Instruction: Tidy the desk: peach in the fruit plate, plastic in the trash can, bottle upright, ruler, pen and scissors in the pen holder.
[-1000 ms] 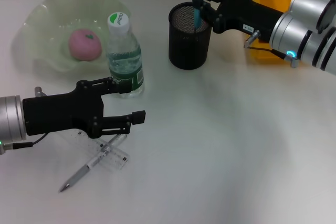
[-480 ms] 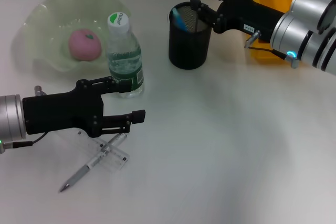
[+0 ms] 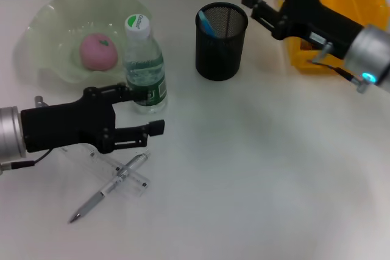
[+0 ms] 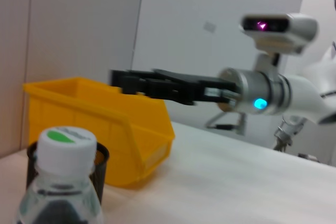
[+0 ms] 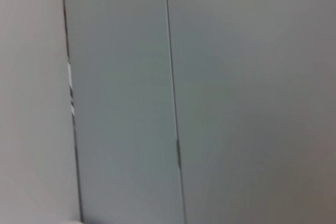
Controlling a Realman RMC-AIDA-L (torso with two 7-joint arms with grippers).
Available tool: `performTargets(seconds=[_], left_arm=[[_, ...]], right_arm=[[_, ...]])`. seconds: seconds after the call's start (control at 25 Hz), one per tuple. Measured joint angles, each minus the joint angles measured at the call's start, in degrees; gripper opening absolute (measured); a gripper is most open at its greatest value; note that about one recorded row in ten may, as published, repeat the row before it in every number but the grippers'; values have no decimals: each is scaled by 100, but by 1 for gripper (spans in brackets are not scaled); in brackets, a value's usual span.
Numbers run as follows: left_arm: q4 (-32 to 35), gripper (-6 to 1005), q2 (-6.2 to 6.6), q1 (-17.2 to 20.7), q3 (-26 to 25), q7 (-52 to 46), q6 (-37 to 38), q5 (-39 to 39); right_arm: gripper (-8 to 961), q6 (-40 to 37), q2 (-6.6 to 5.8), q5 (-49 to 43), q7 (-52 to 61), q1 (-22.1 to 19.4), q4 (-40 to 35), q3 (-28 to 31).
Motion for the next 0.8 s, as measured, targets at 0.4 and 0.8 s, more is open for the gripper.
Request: performTargets(seconds=[0.4,0.8], left_arm=[[-9,758,-3,6,-76,0,115,-61],[340,734,76,-122,-10,-205,447,240]], right_arm=[[479,-2335,-22,-643,464,-1145,-313,-40],[503,-2521,-15,-1637,869,-1475,-73,-47]])
